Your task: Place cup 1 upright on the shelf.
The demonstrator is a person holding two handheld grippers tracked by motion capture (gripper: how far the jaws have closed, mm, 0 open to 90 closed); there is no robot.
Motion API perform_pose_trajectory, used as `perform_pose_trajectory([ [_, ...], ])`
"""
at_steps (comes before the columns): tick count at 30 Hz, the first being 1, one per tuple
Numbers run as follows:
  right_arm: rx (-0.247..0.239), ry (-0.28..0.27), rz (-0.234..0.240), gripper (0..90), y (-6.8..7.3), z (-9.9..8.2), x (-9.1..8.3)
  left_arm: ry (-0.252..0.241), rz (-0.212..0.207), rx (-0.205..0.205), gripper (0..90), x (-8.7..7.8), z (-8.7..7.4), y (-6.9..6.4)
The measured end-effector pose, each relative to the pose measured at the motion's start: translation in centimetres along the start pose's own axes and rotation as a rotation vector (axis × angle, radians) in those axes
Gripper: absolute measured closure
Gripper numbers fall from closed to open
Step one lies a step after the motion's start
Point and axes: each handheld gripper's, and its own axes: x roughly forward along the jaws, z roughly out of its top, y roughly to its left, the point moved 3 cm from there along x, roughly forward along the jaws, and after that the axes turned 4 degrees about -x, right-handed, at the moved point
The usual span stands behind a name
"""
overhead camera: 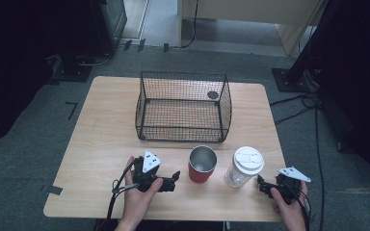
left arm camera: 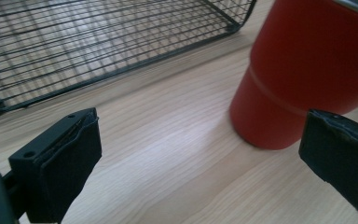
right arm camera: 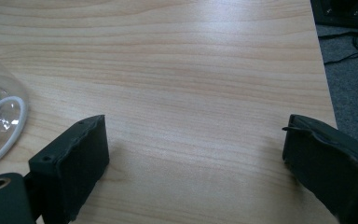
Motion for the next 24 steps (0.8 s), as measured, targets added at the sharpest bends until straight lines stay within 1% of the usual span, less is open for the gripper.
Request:
perform_pose_trajectory([
  [6, 0.001, 0.001, 0.000, 6.7, 0.0, 0.0, 0.0, -0.004, -0.036, 0.009, 0.0, 0.5, 0.1, -1.3],
  [9, 0.000, 0.000, 0.000, 6.7, 0.0, 0.0, 0.0, 0.006, -0.043, 0.025, 0.0, 0.8, 0.2, -1.7],
  [14, 0.000, 0.000, 0.000, 6.7, 0.0, 0.0, 0.0, 0.009, -0.062, 0.039, 0.0, 1.0, 0.5, -2.6],
  [16, 0.000, 0.000, -0.001, 6.7, 0.0, 0.0, 0.0, 0.015, -0.078, 0.044, 0.0, 1.1, 0.5, -3.0],
  [17, 0.001, 0.001, -0.001, 6.7, 0.0, 0.0, 0.0, 0.019, -0.091, 0.051, 0.0, 1.3, 0.6, -3.4],
  [18, 0.001, 0.001, -0.001, 6.7, 0.0, 0.0, 0.0, 0.019, -0.091, 0.051, 0.0, 1.3, 0.6, -3.4],
  [24, 0.000, 0.000, 0.000, 6.7, 0.0, 0.0, 0.0, 0.017, -0.113, 0.067, 0.0, 1.9, 1.0, -4.4],
])
